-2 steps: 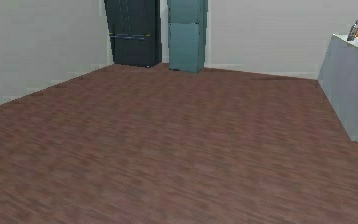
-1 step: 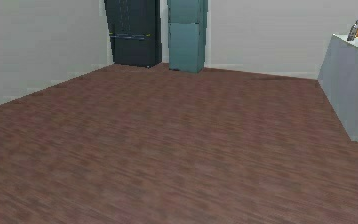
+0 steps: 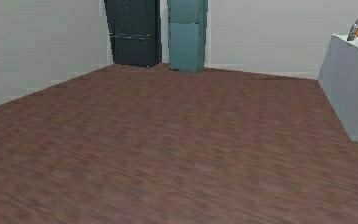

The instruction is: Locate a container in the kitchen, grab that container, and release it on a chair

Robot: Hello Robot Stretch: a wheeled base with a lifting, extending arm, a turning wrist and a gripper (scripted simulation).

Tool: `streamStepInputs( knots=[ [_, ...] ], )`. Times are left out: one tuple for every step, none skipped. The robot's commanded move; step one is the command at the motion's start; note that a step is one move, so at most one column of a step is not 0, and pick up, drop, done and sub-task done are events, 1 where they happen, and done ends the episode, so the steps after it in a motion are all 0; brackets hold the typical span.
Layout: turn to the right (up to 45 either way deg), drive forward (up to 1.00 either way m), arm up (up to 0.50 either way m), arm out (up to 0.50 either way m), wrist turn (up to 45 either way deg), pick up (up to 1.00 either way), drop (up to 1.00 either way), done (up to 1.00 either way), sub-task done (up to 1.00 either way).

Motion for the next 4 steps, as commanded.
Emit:
streamStepInputs(
  knots=[
    [0.0,0.00,0.00,0.00,0.0,1.00,0.00,0.00,0.00],
    [0.0,0.00,0.10,0.00,0.0,0.00,0.00,0.00,0.00],
    [0.0,0.00,0.26,0.00,0.0,0.00,0.00,0.00,0.00],
    [0.0,0.00,0.00,0.00,-45.0,0.00,0.00,0.00,0.00]
  ],
)
